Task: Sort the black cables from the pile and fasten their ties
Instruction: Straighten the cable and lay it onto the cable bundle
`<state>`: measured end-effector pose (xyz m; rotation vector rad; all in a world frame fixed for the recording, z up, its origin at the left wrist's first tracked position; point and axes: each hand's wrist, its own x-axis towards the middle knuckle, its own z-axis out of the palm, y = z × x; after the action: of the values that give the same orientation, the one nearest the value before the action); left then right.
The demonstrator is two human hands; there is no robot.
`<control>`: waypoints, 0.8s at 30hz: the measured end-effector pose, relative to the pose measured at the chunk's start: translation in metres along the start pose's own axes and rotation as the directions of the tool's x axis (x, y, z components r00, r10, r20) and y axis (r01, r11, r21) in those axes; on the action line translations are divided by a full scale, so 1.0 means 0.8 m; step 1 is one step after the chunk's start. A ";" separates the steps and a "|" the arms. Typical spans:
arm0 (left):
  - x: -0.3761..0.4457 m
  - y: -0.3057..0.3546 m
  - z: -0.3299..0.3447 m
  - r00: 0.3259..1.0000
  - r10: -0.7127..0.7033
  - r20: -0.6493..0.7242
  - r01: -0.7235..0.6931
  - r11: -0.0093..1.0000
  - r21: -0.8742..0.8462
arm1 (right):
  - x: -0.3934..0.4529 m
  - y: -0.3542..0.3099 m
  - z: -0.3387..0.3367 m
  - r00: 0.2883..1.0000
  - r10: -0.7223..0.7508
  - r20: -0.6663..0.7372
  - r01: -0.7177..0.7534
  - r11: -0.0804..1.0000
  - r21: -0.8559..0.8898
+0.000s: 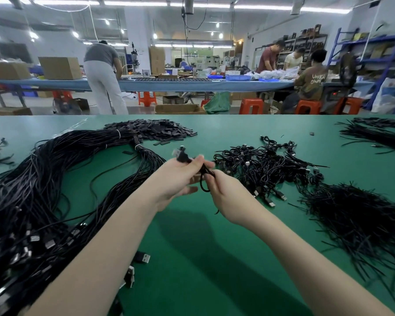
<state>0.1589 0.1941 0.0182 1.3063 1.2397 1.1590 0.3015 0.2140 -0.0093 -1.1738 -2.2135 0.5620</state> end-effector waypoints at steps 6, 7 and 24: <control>0.012 -0.026 -0.001 0.994 -0.060 -0.093 0.068 0.994 0.087 | 0.005 0.022 0.007 0.968 0.184 0.171 -0.219 0.951 0.217; 0.013 -0.028 -0.002 0.993 -0.081 -0.089 0.087 0.994 0.061 | 0.005 0.023 0.007 0.967 0.171 0.188 -0.213 0.950 0.228; 0.013 -0.023 0.002 0.954 0.224 -0.200 -0.188 0.964 0.186 | -0.001 0.010 0.000 0.981 -0.026 0.192 -0.013 0.980 0.199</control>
<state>0.1593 0.2045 0.0003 1.4901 1.4091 1.4048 0.3067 0.2177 -0.0141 -1.0452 -2.2574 0.9074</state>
